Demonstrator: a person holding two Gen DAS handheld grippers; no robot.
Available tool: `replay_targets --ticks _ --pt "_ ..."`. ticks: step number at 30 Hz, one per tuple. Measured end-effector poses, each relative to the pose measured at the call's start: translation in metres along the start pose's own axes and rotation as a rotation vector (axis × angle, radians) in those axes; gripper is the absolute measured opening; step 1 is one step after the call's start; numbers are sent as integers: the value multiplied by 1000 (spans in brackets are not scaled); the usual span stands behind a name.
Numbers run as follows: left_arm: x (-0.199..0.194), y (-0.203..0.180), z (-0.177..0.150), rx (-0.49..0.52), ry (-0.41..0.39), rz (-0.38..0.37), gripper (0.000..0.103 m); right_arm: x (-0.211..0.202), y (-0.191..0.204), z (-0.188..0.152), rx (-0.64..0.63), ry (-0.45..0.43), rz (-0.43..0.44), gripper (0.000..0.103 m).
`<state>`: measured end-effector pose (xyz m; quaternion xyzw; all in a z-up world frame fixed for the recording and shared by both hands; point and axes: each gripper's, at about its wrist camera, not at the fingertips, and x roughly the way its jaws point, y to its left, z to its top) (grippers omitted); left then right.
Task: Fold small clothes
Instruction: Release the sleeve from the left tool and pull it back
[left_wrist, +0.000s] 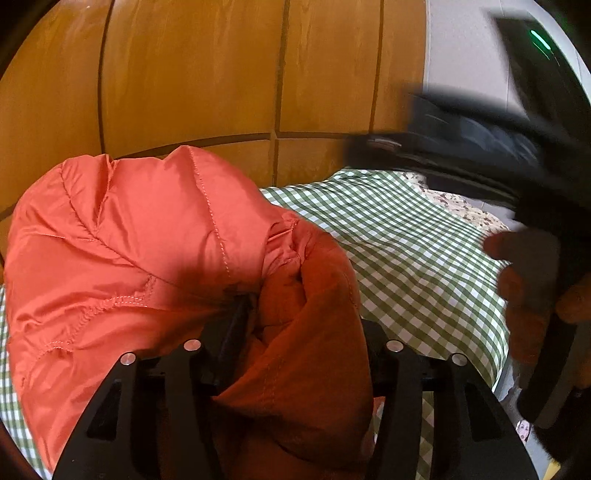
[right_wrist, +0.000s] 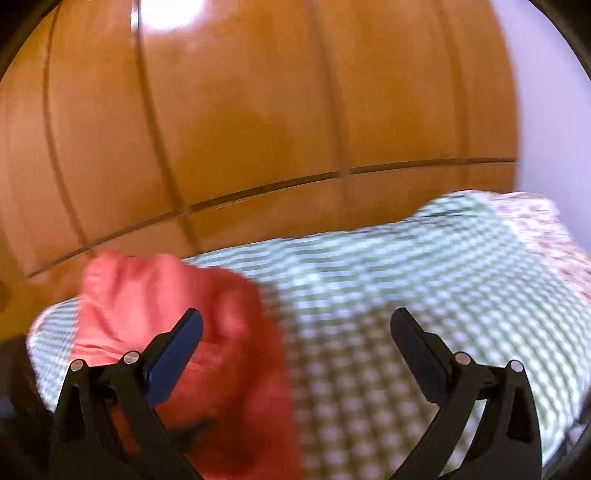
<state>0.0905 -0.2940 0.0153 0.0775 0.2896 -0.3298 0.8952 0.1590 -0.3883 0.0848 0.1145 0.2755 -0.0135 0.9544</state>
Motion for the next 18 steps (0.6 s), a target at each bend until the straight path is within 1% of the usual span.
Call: replay_targets --ticks 1,3,4,5,6,8,10,11,12,13,14,15,16,17,18 --pt "2 -4 -2 5 0 1 51 16 14 4 -61 60 6 101" --pt "-2 -5 -4 3 -3 -5 51 35 31 3 -139 131 24 101" --pt "-4 -4 -5 -3 -4 -11 51 49 39 1 -173 183 29 101" --pt "-7 -4 -7 -12 -1 -23 54 57 41 -5 -188 217 20 101" --pt "-10 -4 -9 -15 4 -34 60 64 42 -8 -197 229 13 101" --pt "-19 -6 -13 -14 7 -51 61 70 36 -14 -192 223 4 101" --pt "-38 -5 -21 -18 -1 -90 62 75 22 -21 -151 202 -39 101" --pt "-47 -4 -24 -23 -8 -106 63 75 15 -25 -133 196 -54 101" --pt "-60 0 -28 -37 -22 -128 69 76 5 -31 -105 192 -85 101" --pt "-71 6 -31 -54 -42 -140 71 78 -2 -35 -90 189 -104 101" --pt "-82 13 -34 -73 -69 -141 71 79 -8 -41 -68 184 -101 101" --pt "-95 24 -36 -100 -112 -115 71 78 -15 -45 -41 179 -84 101" --pt "-104 37 -37 -124 -148 -73 71 75 -21 -50 -6 168 -61 101" --pt "-116 55 -38 -174 -210 18 71 72 -24 -52 14 162 -49 101" --pt "-124 71 -38 -225 -254 89 77 72 -26 -52 21 159 -44 101"
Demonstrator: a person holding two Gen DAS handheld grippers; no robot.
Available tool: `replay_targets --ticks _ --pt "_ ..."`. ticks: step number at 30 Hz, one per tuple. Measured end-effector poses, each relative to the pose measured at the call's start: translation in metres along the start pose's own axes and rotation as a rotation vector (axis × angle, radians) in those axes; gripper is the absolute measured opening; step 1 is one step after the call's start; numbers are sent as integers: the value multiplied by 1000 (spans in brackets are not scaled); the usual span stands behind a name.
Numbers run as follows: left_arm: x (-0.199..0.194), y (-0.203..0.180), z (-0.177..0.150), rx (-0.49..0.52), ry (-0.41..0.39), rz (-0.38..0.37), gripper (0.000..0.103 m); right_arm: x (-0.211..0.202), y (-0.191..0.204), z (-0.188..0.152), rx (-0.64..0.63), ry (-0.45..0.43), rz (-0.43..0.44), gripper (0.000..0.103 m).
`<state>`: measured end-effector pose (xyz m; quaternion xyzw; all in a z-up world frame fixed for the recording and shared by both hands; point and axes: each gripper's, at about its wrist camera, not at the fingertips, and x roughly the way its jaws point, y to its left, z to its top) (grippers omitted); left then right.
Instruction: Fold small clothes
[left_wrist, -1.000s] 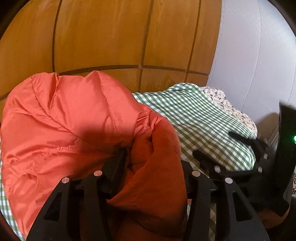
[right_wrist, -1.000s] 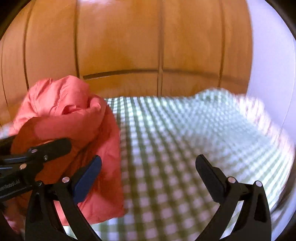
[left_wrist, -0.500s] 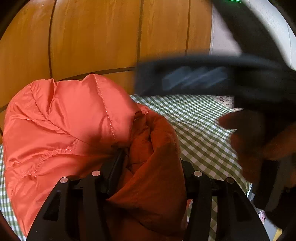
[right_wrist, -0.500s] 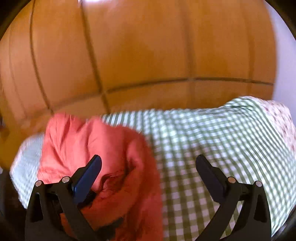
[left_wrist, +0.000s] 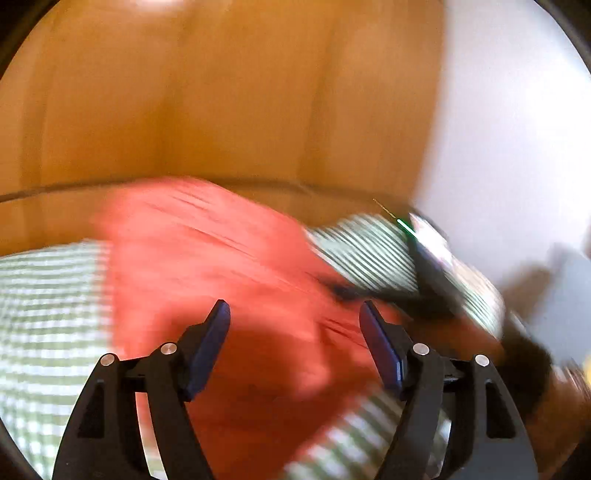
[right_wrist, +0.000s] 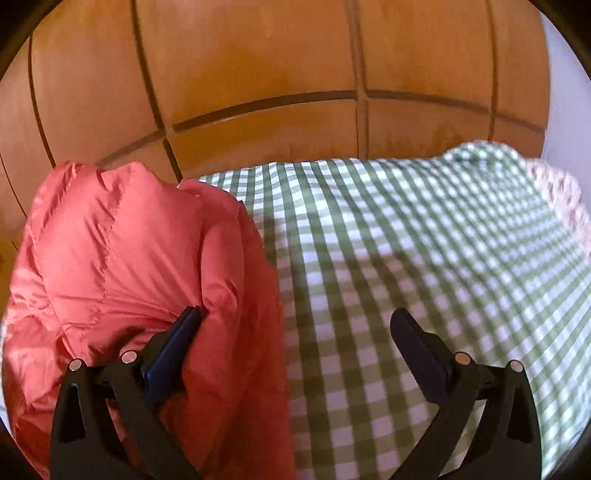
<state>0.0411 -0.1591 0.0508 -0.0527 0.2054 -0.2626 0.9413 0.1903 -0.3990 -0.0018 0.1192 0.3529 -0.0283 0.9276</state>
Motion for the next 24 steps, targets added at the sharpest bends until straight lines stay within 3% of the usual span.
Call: replay_targets --ticks 3,5,6,8,12,16,18,19,21,24 --pt "-1 63 8 -197 -59 183 82 0 -1 -5 15 6 -1 101" --pt "14 98 5 -283 -13 248 82 -6 -1 -5 38 4 4 101" --pt "29 114 0 -330 55 264 82 -13 -3 -4 51 -9 -1 101" --pt "49 128 -11 -401 155 201 82 -41 -3 -2 74 -76 28 101" --pt "52 130 -27 -491 109 131 82 -95 -5 1 113 -192 166 101" --pt "59 121 -23 -484 103 85 82 -111 12 2 46 -162 325 101" --pt "62 108 -17 -437 108 67 82 -105 19 -3 29 -121 342 99" --pt "70 101 -13 -391 116 71 82 -99 21 -7 29 -91 366 91" --pt "76 85 -7 -315 128 89 82 -93 23 -14 52 -51 434 60" --pt "86 70 -3 -237 146 105 82 -91 28 -21 37 -28 442 53"
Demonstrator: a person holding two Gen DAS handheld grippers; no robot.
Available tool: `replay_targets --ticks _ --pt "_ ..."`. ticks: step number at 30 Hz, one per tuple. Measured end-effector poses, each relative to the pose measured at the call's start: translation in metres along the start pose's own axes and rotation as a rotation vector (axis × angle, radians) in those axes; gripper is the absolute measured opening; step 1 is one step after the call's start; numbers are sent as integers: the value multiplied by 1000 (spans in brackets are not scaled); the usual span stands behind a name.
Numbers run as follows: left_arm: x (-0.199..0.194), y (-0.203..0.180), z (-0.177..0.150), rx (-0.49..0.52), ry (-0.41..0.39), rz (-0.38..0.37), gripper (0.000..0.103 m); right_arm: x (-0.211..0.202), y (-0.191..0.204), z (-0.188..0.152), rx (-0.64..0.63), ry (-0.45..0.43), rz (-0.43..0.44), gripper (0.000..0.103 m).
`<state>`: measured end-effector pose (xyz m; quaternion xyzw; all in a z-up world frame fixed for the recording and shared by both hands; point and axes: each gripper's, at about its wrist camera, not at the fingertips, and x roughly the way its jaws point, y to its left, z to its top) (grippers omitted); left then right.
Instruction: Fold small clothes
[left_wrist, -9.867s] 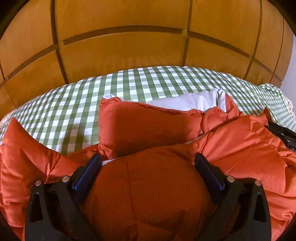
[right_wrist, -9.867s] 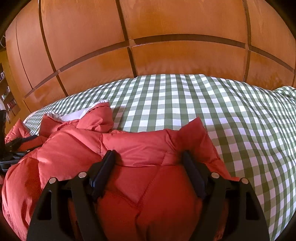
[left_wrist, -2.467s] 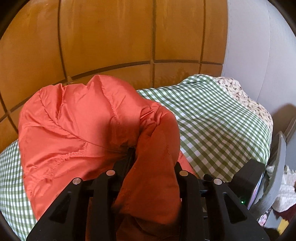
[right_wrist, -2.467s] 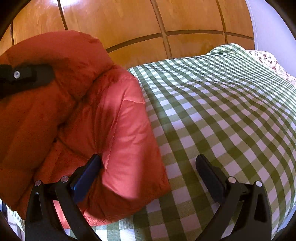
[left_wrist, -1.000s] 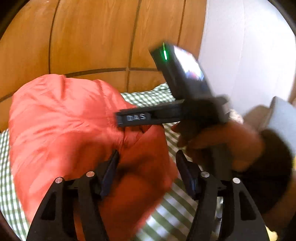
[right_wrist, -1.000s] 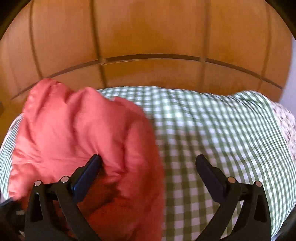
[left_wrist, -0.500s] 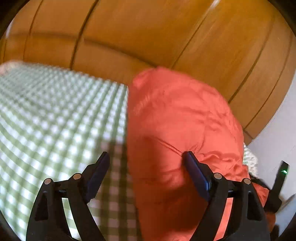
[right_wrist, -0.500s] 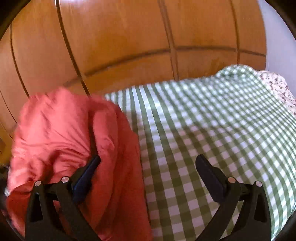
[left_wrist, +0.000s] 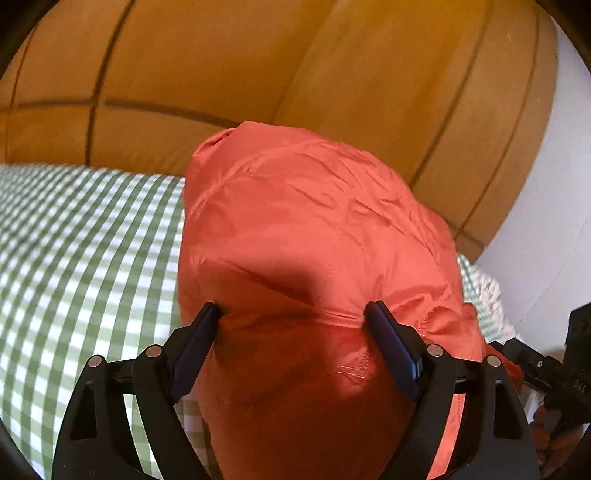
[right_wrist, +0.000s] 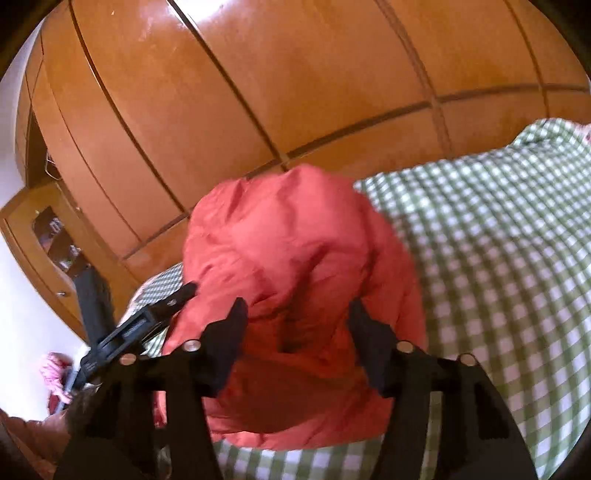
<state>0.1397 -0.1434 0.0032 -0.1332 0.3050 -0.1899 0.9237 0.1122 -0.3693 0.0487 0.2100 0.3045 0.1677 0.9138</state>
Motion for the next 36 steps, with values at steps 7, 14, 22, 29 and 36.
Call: replay_targets --ticks 7,14,22,29,36 --pt "12 -21 9 102 59 33 82 4 -20 -38 21 87 -63 34" --pt "21 -69 -10 337 44 92 91 -10 -38 -70 152 28 -36 38" --pt "29 -64 -4 315 63 86 91 -52 1 7 79 -150 -134 62" --pt "30 -86 -2 338 70 121 91 14 44 40 -155 -50 -415 38" --pt "38 -98 2 375 115 108 95 58 -23 21 -22 -56 -482 38"
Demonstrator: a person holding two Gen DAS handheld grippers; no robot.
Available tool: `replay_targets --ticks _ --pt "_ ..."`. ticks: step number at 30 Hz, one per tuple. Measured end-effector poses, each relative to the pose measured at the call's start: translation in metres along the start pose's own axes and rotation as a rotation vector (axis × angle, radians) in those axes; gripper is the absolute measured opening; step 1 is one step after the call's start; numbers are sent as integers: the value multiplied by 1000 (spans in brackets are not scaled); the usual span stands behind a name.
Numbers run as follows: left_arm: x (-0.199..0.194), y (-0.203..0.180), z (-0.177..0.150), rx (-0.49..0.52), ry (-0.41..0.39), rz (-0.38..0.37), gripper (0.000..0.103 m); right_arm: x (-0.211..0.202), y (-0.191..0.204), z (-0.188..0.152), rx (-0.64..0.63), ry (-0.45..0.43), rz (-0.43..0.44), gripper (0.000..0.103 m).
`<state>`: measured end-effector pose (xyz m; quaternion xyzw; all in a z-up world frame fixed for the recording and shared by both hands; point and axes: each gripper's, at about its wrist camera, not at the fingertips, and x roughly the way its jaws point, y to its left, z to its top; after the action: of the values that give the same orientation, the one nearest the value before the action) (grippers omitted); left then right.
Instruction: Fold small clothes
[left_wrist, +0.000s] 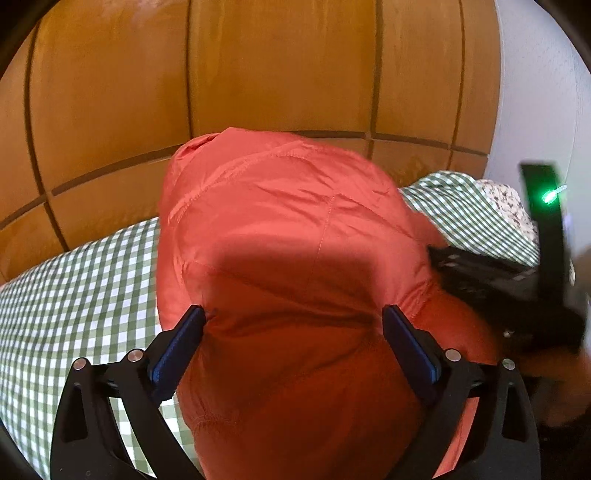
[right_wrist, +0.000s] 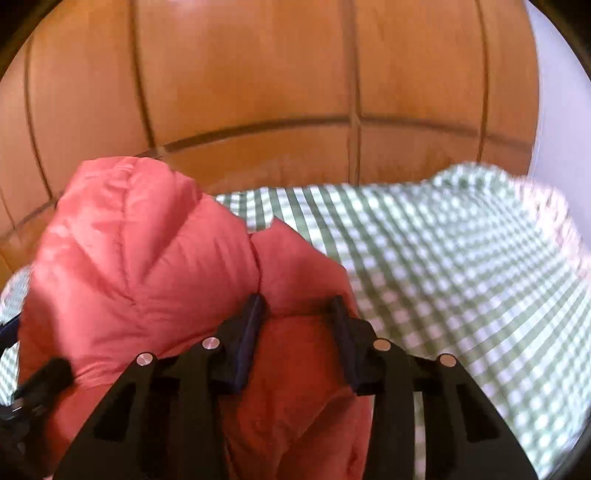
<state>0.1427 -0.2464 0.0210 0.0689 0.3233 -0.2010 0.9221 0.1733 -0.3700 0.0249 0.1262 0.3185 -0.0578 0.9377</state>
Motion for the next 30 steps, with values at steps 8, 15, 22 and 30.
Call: replay_targets --ticks 8,15,22,30 --pt "3 2 74 -21 -10 33 95 2 -14 -11 71 -37 63 40" --pt "100 7 101 83 150 246 100 13 -13 -5 72 3 62 40" --pt "145 33 82 40 248 228 100 34 -4 3 43 45 20 41" --pt "171 44 67 -2 246 224 100 54 -7 7 74 75 40 43"
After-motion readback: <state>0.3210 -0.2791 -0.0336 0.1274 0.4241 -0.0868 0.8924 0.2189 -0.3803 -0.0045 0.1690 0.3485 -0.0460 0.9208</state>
